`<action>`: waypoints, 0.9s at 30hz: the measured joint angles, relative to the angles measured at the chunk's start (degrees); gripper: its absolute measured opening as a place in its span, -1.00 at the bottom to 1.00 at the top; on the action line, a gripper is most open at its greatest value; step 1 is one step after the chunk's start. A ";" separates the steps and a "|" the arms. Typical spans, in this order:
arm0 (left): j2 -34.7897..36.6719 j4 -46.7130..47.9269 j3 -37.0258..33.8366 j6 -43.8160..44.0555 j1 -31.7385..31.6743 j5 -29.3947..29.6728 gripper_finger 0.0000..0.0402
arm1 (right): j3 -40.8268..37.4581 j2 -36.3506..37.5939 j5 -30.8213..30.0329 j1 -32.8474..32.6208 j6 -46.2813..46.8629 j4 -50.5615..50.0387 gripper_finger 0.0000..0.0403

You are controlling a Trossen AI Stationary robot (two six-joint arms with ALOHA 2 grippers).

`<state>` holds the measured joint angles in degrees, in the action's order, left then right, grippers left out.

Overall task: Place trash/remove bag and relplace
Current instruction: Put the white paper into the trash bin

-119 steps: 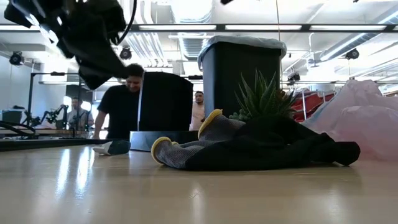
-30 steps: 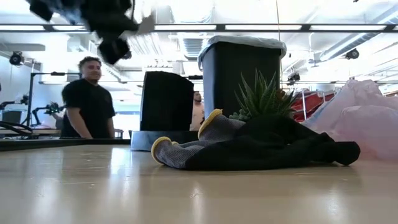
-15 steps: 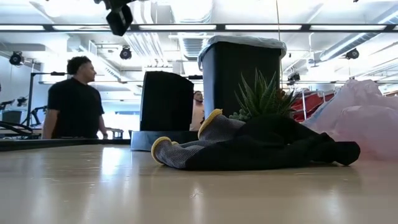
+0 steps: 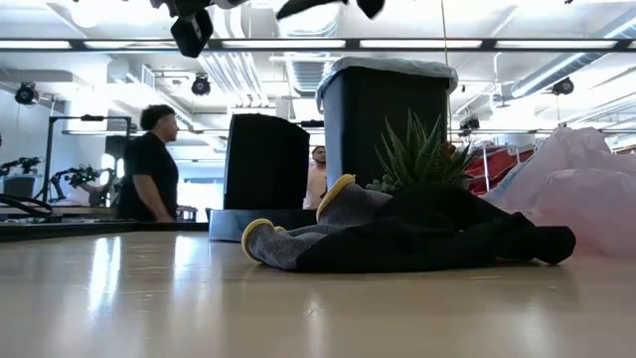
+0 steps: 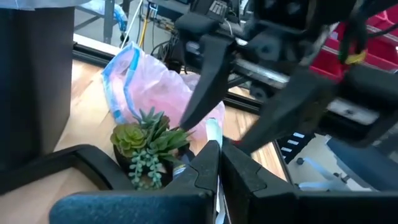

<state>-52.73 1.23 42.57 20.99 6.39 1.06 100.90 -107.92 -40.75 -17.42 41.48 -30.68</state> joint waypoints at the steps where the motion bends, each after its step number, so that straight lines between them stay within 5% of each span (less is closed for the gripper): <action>1: 0.00 0.00 0.00 0.14 0.00 0.00 -1.00 | -0.02 0.00 0.31 0.26 0.93 -0.72 -0.08; 10: -0.53 -3.72 -0.07 0.47 0.00 0.00 -1.00 | 0.00 -0.15 7.14 0.84 -4.12 3.63 -0.30; 18: -3.24 -5.64 -0.07 0.51 0.00 -0.04 -1.00 | 0.00 -0.31 8.19 0.86 -5.66 4.29 -0.94; 27: -2.75 -5.36 -0.08 0.51 0.02 -0.14 -0.99 | 0.00 -0.31 7.84 0.86 -6.07 4.13 -0.99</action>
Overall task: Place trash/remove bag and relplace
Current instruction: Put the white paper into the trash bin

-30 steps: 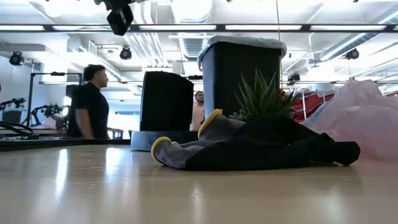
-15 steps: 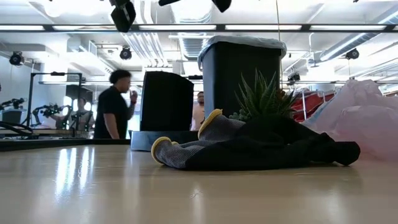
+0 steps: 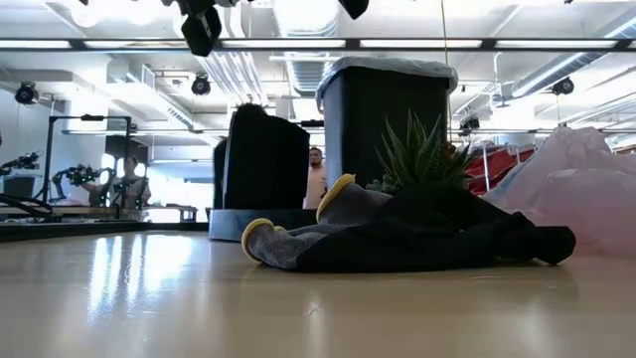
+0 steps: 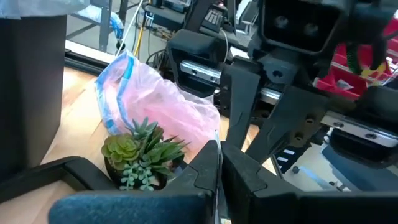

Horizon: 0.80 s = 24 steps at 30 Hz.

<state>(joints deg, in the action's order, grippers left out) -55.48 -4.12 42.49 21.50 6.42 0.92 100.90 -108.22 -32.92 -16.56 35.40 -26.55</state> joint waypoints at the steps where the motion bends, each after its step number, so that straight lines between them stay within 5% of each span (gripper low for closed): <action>1: 0.30 -0.02 -0.01 0.00 0.02 -0.03 -0.97 | 0.00 0.08 -0.01 0.00 0.00 -0.01 -0.99; 17: 7.87 4.69 -0.03 -3.23 -0.02 0.06 -0.18 | 0.00 5.12 -0.33 0.28 -5.56 -1.73 -1.00; 24: 13.16 9.12 -0.20 -3.39 -0.02 6.59 -0.01 | 0.00 13.97 -9.36 2.20 -10.90 -9.13 -1.00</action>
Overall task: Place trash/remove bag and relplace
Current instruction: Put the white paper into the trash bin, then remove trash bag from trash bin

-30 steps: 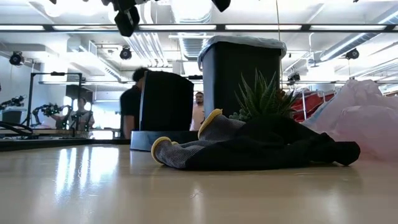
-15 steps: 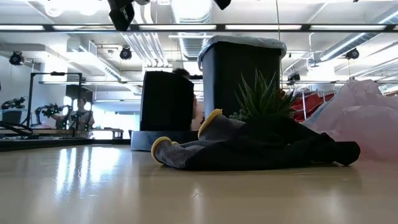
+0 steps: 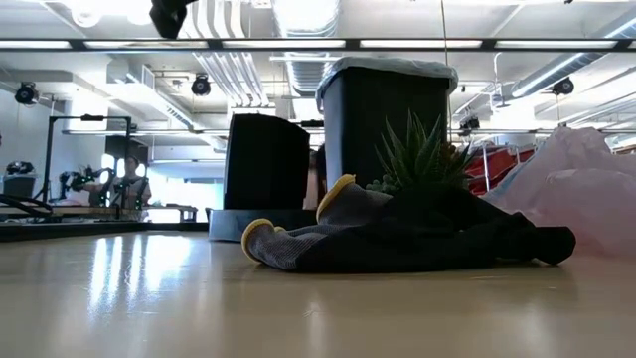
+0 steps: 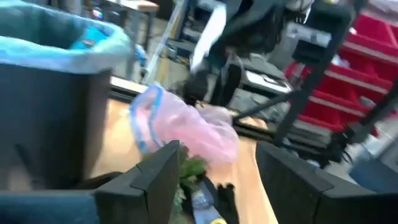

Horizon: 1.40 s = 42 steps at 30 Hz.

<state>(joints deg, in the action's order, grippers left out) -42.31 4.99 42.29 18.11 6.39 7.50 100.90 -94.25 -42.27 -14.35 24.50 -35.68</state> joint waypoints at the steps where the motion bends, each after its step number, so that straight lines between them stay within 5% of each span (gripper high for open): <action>1: 0.25 -0.04 -0.20 0.41 0.00 0.95 -0.01 | 0.02 1.29 -1.68 0.57 -0.85 -0.42 -1.00; 8: -2.28 -3.50 -3.45 5.41 0.00 2.54 -0.08 | 0.07 7.62 -13.60 8.20 -6.70 -1.05 -1.00; 20: -9.41 -10.43 -6.87 10.49 3.81 1.40 -0.25 | -0.02 6.75 -8.22 22.05 4.98 -3.19 -0.96; 34: -9.38 -10.56 -6.74 13.96 11.54 0.93 -0.30 | -0.09 3.33 -6.38 22.97 6.36 -7.15 -0.18; 42: -9.35 -10.52 -6.68 14.44 11.96 0.94 -0.27 | -0.11 3.84 -5.23 21.76 4.36 -13.57 -0.05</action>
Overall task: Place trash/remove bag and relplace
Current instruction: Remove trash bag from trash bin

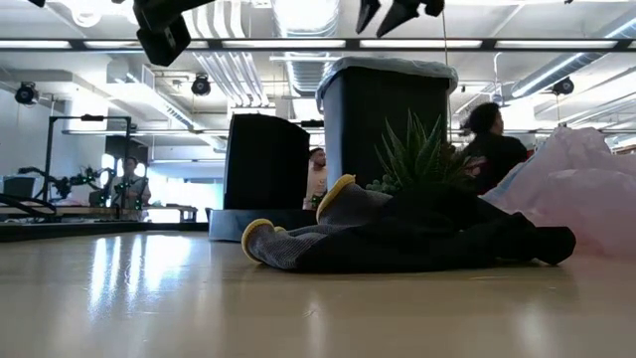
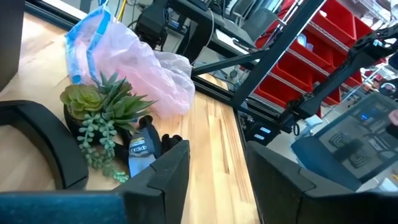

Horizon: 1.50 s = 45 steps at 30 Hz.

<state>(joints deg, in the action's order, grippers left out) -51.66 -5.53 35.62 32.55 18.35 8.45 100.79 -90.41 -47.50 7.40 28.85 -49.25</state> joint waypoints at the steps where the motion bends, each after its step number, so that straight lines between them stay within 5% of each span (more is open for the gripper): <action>1: 0.00 -0.02 0.00 -0.02 0.00 0.00 -0.27 | 0.00 0.43 -0.03 0.13 1.06 -1.62 -0.06; 12: 0.00 0.20 0.00 -0.41 0.00 0.00 -0.22 | 0.00 5.09 -1.22 1.52 8.98 -17.72 -0.08; 26: 0.00 0.47 0.00 1.03 0.00 0.08 -0.27 | -2.59 13.11 -12.62 1.84 24.03 -32.19 -0.08; 40: -0.68 0.43 0.00 2.20 0.00 2.80 -0.20 | -26.06 22.53 -8.01 2.75 52.15 -29.33 -0.08; 45: -1.82 0.34 0.02 2.53 0.00 2.82 -0.23 | -30.47 23.98 -2.53 0.72 42.85 -11.82 -0.08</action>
<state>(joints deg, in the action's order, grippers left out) -53.48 -5.19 35.63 35.08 18.35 11.27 70.32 -66.43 -50.03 8.13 71.70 -61.07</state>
